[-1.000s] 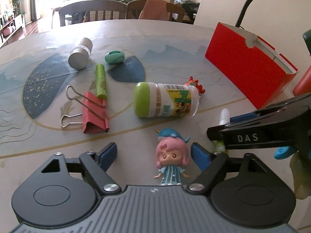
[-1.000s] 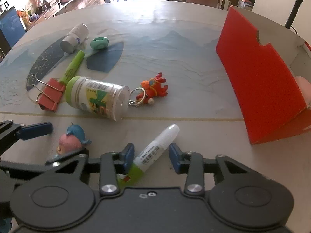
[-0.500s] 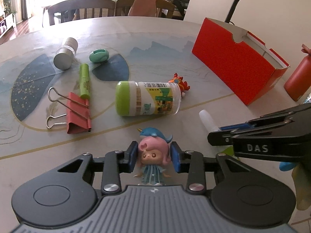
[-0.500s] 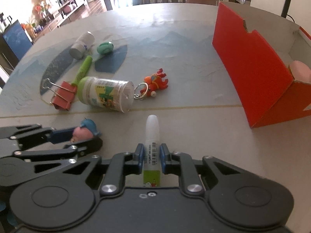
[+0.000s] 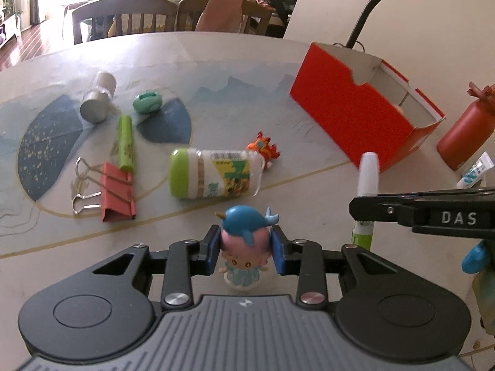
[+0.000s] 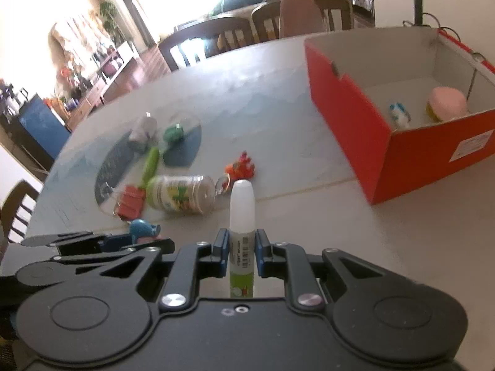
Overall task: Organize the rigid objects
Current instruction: 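Carry the glue stick and doll with both grippers over the red shoebox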
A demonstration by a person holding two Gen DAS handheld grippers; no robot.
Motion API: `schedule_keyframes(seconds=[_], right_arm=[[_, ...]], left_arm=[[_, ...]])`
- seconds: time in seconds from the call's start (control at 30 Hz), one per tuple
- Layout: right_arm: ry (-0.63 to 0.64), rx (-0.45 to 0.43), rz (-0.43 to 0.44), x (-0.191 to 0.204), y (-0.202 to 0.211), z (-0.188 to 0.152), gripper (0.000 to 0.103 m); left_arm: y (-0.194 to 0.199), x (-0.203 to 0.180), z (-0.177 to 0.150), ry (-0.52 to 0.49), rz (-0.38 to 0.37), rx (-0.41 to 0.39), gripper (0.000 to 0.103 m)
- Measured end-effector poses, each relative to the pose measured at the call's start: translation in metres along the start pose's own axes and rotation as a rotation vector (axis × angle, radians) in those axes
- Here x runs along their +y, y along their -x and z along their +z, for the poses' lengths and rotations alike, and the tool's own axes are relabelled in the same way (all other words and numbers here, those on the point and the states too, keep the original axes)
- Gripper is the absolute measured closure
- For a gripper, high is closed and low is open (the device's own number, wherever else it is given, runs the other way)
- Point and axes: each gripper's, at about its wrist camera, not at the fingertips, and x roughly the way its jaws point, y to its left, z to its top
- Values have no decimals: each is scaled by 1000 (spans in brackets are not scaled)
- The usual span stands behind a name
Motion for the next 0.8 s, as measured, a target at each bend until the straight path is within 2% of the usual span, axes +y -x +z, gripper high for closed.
schedule_keyframes(seconds=[0.23,0.47,0.8], right_arm=[[-37,-79,36,-18,28,15,87],[-34,-160,63,-35,56,43,87],[-11,-245,53,-74,87,89,87]], left_arm=[[11,-20,19,-15,-15,-31,70],[22,-49,50,-30,-34,-83,70],[18,-102,100,-79,-52,-131,70]])
